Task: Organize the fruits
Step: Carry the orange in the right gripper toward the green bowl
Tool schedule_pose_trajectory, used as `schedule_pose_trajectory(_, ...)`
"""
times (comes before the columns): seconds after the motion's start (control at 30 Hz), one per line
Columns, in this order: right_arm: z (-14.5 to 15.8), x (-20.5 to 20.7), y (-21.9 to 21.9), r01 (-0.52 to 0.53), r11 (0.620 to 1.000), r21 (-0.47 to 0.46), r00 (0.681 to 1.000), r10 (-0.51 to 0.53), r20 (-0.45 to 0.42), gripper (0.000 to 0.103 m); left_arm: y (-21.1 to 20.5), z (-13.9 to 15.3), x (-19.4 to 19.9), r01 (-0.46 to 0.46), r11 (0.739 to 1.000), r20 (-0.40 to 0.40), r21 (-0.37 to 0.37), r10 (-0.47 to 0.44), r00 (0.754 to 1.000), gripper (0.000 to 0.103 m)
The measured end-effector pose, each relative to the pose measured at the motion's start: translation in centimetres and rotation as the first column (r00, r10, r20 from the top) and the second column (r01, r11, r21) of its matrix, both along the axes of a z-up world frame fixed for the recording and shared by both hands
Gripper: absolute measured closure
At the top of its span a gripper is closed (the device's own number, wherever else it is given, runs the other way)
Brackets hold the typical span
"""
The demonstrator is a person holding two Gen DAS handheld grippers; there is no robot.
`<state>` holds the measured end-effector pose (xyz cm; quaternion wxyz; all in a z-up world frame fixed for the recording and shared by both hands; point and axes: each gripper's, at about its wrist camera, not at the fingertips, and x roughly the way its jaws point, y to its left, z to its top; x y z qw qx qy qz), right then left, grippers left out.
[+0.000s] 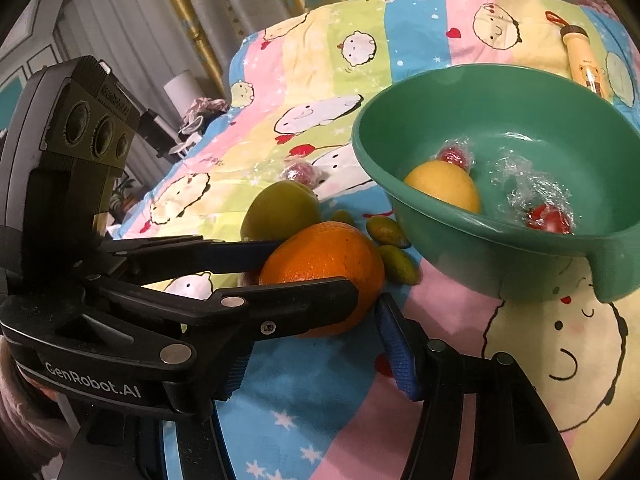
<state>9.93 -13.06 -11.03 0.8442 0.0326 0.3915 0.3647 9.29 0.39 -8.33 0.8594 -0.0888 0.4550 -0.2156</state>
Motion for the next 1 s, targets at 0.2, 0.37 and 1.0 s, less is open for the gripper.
schedule_pose_trajectory(0.2, 0.9, -1.1, -0.5, -0.004, 1.000, -0.005, 0.999, 0.005, 0.040, 0.042, -0.7, 1.1, -1.1, 0.006, 1.000, 0.027, 0.010, -0.007, 1.000, 0.039)
schedule_pose_trajectory(0.37, 2.0, -2.1, -1.0, -0.008, 1.000, -0.004, 0.997, 0.009, 0.076, 0.042, -1.0, 2.3, -2.2, 0.009, 1.000, 0.060, 0.020, -0.010, 0.998, 0.039)
schedule_pose_trajectory(1.0, 4.8, -4.5, -2.6, -0.022, 1.000, 0.023, 0.988, 0.018, 0.151, 0.042, -2.1, 5.7, -4.9, -0.004, 0.999, 0.129, 0.039, -0.001, 0.992, 0.039)
